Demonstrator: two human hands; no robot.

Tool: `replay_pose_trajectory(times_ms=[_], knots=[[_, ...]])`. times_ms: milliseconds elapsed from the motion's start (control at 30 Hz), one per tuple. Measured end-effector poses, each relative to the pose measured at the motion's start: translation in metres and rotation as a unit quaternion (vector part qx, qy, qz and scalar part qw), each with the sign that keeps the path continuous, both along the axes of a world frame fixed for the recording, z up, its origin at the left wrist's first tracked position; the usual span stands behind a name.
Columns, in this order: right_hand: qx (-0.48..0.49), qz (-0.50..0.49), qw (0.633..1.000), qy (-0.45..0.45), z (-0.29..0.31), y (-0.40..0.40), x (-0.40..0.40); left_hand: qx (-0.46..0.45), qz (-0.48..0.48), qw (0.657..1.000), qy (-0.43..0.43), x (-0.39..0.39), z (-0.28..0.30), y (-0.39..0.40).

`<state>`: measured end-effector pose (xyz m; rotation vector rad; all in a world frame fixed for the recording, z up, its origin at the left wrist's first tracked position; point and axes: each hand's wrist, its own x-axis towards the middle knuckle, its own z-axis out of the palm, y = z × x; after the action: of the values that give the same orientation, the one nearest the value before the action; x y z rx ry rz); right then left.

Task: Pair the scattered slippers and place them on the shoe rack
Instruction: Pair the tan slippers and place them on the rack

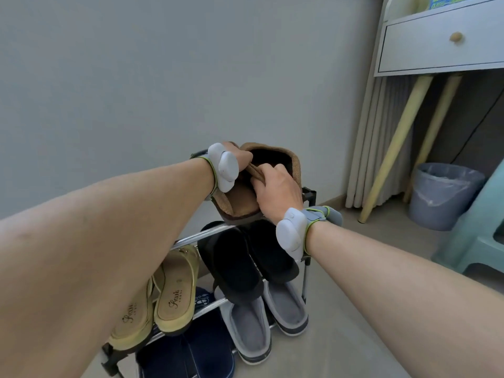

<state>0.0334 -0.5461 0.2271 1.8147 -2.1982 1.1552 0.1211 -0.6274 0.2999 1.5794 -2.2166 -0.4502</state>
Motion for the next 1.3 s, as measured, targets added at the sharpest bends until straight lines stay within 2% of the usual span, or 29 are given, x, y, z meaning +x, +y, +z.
replay_pose_trajectory(times_ms=[100, 233, 367, 467, 567, 667, 833, 1000, 1133, 1233, 1300], knots=[[0.028, 0.029, 0.999, -0.007, 0.002, -0.001, 0.0, 0.008, 0.003, 1.0, -0.01, 0.008, -0.007, -0.001], [0.004, 0.045, 0.999, -0.031, -0.001, 0.013, -0.002, -0.023, -0.019, 0.999, -0.037, 0.019, -0.01, 0.011], [0.006, 0.025, 1.0, 0.017, -0.009, 0.029, -0.004, -0.054, -0.041, 0.996, -0.062, 0.031, -0.009, 0.035], [0.017, -0.029, 0.999, 0.042, -0.009, 0.033, 0.001, -0.061, -0.083, 0.983, -0.149, 0.036, -0.011, 0.069], [0.026, -0.084, 0.995, 0.044, -0.008, 0.035, 0.005, -0.065, -0.116, 0.955, -0.267, 0.044, -0.018, 0.093], [0.037, -0.112, 0.992, 0.042, -0.006, 0.033, 0.009, -0.052, -0.151, 0.941, -0.299, 0.055, -0.023, 0.098], [0.054, -0.11, 0.992, 0.018, -0.002, 0.031, 0.008, -0.111, -0.175, 0.939, -0.274, 0.06, -0.029, 0.098], [0.038, -0.072, 0.997, -0.001, -0.006, 0.034, 0.001, -0.118, -0.178, 0.944, -0.251, 0.049, -0.039, 0.095], [-0.056, -0.094, 0.994, -0.015, 0.0, 0.044, 0.018, -0.154, -0.187, 0.954, -0.174, 0.059, -0.041, 0.099], [-0.142, -0.066, 0.988, -0.001, 0.007, 0.051, 0.045, -0.211, -0.189, 0.954, -0.096, 0.074, -0.04, 0.11], [-0.164, -0.038, 0.986, 0.003, 0.013, 0.055, 0.067, -0.238, -0.163, 0.955, -0.073, 0.089, -0.037, 0.117]])
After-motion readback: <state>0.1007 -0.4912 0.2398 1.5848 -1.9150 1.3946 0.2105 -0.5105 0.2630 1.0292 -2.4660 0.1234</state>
